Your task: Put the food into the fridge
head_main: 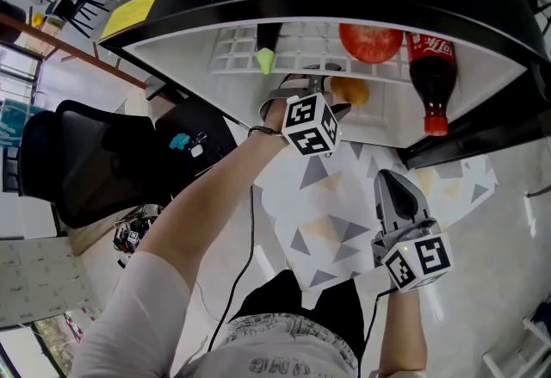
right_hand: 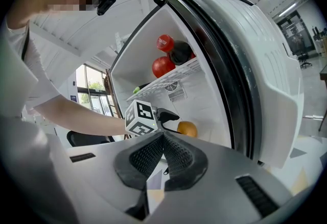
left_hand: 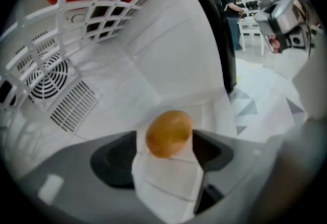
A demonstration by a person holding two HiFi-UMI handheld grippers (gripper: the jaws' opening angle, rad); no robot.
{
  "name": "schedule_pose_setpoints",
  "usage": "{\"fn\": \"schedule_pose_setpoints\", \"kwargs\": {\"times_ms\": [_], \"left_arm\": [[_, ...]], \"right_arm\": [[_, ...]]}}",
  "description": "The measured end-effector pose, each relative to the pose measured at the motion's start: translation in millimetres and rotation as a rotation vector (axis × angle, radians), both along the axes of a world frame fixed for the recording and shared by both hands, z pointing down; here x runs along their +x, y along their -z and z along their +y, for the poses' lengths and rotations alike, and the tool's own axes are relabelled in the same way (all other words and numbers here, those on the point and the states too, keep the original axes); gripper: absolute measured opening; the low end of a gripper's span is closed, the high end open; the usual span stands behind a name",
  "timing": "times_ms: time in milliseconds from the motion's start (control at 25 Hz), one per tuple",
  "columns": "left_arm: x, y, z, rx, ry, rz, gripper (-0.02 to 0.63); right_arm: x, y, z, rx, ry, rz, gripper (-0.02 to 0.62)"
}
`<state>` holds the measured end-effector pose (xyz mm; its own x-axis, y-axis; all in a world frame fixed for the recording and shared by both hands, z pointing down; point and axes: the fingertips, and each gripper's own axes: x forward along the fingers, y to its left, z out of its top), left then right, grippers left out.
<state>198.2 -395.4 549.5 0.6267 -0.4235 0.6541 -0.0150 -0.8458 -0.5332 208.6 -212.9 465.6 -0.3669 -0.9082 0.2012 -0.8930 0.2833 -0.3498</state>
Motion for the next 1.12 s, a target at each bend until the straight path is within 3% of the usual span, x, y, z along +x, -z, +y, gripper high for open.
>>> {"fn": "schedule_pose_setpoints", "kwargs": {"times_ms": [320,680,1120], "left_arm": [[-11.0,14.9,11.5,-0.007,0.011,0.031,0.344],[-35.1,39.9,39.4,-0.041,0.047,0.118,0.333],[-76.3,95.6,87.8,-0.118,0.132,0.329,0.201]], "right_arm": [[-8.7,13.5,1.0,0.009,0.009,0.012,0.002],[-27.6,38.7,3.2,0.027,0.034,0.034,0.002],[-51.8,74.7,12.3,0.048,0.065,0.073,0.002]]}}
